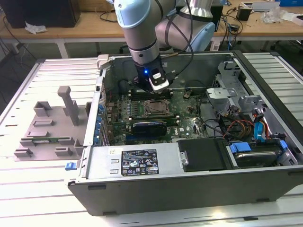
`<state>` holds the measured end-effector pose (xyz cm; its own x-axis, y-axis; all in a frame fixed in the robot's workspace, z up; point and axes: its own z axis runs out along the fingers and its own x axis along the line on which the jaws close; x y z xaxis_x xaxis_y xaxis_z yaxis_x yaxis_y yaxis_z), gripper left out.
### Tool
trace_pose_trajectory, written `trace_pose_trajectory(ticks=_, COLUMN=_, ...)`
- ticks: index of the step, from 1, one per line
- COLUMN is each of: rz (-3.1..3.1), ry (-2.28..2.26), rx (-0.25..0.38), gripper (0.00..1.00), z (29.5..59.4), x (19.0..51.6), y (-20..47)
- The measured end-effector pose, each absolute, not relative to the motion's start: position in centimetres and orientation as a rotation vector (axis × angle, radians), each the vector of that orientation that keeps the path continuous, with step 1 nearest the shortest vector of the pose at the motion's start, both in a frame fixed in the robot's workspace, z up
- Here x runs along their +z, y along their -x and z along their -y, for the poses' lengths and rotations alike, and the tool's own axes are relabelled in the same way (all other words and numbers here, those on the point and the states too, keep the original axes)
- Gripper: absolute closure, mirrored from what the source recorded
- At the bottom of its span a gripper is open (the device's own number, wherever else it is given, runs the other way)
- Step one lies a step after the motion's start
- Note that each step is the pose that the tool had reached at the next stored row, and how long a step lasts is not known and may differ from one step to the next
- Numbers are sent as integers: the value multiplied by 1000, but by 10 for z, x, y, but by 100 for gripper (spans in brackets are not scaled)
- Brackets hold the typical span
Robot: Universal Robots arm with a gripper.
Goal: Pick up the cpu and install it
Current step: 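Install the first cpu locking lever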
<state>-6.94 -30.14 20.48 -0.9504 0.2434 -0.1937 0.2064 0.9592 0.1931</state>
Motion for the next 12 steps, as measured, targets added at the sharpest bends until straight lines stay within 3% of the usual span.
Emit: trace_pose_trajectory(ticks=12, rz=-2864, ry=-401, rx=244, gripper=89, z=295, x=203, y=78)
